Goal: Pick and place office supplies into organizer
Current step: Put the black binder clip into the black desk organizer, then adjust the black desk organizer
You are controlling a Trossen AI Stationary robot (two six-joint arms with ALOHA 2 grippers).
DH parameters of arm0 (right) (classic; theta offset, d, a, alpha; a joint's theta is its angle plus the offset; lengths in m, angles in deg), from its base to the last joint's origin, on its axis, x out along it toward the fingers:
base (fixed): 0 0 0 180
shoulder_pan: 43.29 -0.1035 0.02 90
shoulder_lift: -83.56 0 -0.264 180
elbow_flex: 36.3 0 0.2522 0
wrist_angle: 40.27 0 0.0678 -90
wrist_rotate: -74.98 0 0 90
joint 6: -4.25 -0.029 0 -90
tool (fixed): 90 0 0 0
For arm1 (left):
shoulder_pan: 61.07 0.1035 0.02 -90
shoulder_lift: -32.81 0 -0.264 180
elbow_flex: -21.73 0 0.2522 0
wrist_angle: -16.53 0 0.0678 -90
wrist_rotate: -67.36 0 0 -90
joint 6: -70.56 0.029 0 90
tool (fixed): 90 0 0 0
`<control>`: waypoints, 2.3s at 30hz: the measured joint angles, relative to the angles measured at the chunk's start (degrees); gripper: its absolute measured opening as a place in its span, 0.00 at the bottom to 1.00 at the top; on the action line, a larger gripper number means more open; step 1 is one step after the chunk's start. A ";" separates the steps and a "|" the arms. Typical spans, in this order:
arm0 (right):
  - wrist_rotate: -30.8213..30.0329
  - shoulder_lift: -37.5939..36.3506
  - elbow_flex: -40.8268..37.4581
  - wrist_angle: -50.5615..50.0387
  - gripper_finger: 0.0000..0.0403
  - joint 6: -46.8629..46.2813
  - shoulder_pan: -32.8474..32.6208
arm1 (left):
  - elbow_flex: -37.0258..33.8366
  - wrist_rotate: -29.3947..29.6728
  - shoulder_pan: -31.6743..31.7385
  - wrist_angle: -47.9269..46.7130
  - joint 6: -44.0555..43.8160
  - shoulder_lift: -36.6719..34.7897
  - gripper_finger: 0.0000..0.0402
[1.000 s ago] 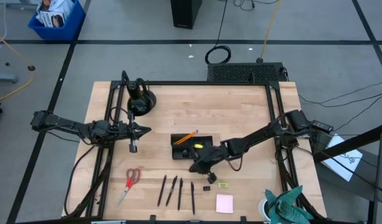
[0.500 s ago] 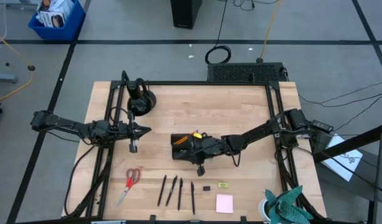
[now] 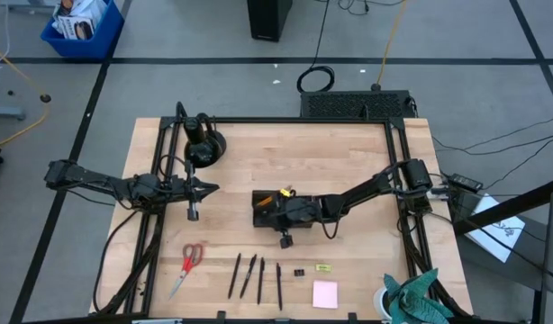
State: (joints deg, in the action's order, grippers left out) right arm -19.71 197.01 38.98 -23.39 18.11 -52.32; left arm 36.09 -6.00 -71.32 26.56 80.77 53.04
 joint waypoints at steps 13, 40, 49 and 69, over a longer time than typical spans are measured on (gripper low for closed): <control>-2.23 -0.05 0.00 -3.37 0.04 -0.73 -0.04 | 0.00 0.00 0.00 0.02 -0.19 0.00 0.05; -6.25 -11.71 -1.04 -33.57 0.03 -7.27 -12.50 | 0.00 -0.02 -0.01 0.02 -0.41 0.00 0.05; -9.89 -11.67 -9.44 -34.22 0.00 -15.28 -13.32 | 0.00 -0.03 -0.01 0.04 -1.41 0.00 0.05; -17.10 -12.07 -11.54 -36.42 0.00 -17.93 -12.34 | 0.00 -0.02 0.00 0.00 -1.12 0.00 0.05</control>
State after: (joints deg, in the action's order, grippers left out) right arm -36.81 184.95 27.44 -59.81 0.18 -64.66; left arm 36.09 -6.02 -71.32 26.56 79.65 53.04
